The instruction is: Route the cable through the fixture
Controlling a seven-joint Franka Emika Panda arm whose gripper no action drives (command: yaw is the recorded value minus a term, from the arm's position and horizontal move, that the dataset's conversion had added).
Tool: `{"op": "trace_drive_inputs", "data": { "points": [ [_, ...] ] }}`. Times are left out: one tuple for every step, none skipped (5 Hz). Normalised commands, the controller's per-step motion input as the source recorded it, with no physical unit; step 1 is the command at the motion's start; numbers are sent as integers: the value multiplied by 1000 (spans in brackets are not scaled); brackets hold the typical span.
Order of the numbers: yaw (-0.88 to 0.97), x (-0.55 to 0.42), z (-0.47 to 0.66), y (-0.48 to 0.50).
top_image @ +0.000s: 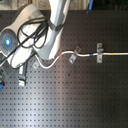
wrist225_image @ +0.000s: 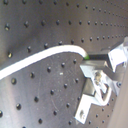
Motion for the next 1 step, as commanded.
{"op": "trace_drive_inputs", "data": {
  "points": [
    [40, 62, 548, 251]
  ]
}}
